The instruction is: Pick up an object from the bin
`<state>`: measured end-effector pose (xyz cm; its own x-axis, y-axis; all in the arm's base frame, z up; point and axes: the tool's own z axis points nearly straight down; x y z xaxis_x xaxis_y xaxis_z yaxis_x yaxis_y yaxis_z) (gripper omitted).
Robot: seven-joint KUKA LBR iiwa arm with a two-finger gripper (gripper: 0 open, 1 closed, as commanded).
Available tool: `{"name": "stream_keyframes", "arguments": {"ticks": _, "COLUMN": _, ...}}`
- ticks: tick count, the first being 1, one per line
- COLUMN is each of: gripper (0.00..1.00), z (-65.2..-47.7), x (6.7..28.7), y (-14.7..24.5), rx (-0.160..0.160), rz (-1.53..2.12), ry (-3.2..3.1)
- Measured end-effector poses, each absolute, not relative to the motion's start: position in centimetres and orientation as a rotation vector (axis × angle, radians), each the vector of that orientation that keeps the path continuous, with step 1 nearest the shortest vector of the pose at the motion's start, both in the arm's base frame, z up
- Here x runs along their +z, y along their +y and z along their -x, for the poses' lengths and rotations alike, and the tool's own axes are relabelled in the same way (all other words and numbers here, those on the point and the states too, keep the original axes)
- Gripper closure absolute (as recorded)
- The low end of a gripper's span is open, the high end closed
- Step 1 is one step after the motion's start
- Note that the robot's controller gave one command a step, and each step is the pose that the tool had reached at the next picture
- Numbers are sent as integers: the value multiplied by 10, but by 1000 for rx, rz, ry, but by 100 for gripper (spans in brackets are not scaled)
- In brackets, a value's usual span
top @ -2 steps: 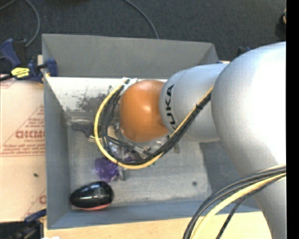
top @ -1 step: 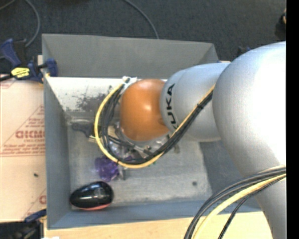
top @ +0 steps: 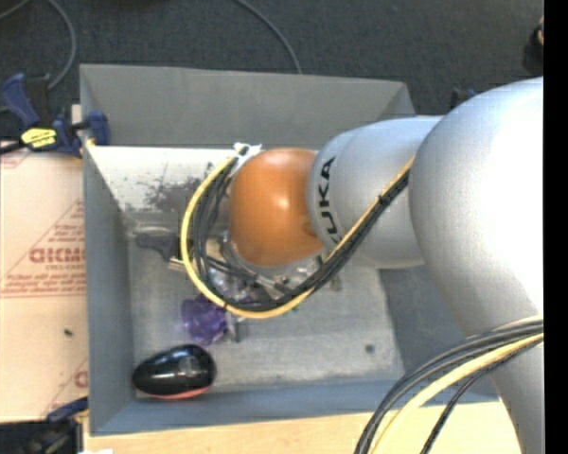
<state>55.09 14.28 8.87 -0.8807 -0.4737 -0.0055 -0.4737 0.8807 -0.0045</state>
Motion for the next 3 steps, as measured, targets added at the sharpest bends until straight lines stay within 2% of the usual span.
{"name": "stream_keyframes", "arguments": {"ticks": 2, "gripper": 100, "z": -552, "x": 137, "y": 143, "rx": -5, "rz": 760, "ry": 3035}}
{"name": "stream_keyframes", "arguments": {"ticks": 3, "gripper": 100, "z": -552, "x": 144, "y": 143, "rx": -5, "rz": 759, "ry": 3036}}
